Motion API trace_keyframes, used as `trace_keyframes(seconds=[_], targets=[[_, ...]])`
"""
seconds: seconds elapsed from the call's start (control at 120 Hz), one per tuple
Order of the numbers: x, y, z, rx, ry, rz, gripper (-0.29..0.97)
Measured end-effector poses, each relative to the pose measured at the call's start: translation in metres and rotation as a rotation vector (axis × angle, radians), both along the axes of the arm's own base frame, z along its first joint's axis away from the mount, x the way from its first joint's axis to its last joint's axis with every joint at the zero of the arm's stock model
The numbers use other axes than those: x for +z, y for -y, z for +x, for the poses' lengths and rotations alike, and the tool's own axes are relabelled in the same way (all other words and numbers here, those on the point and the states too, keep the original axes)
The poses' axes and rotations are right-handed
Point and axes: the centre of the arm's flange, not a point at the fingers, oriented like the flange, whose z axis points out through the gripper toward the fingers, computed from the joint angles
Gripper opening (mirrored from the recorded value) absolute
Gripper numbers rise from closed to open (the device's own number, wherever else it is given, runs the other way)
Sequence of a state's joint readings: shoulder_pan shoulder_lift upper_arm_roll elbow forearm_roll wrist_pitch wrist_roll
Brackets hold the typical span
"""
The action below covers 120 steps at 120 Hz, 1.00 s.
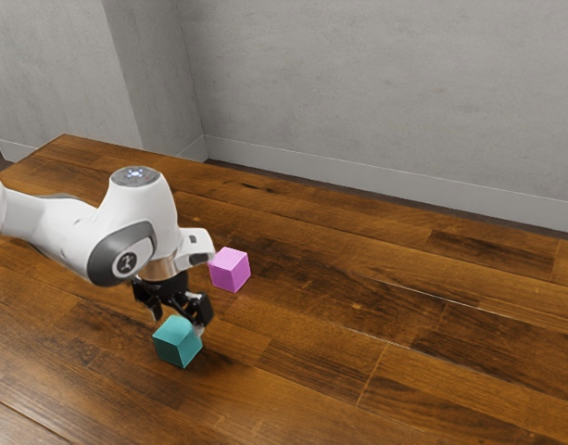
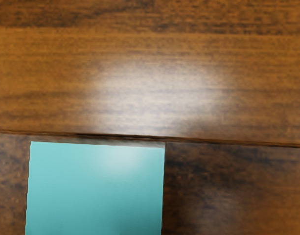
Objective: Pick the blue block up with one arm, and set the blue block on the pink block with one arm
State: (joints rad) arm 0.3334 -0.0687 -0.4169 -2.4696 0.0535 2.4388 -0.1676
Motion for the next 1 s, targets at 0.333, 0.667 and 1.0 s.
trace_keyframes(seconds=[0.333, 0.667, 1.0], targets=[[-0.006, -0.023, 0.004, -0.008, -0.003, -0.008, 0.68], [-0.014, -0.026, 0.01, -0.042, -0.006, -0.022, 0.68], [-0.026, -0.044, 0.011, -0.038, -0.022, -0.034, 0.68]])
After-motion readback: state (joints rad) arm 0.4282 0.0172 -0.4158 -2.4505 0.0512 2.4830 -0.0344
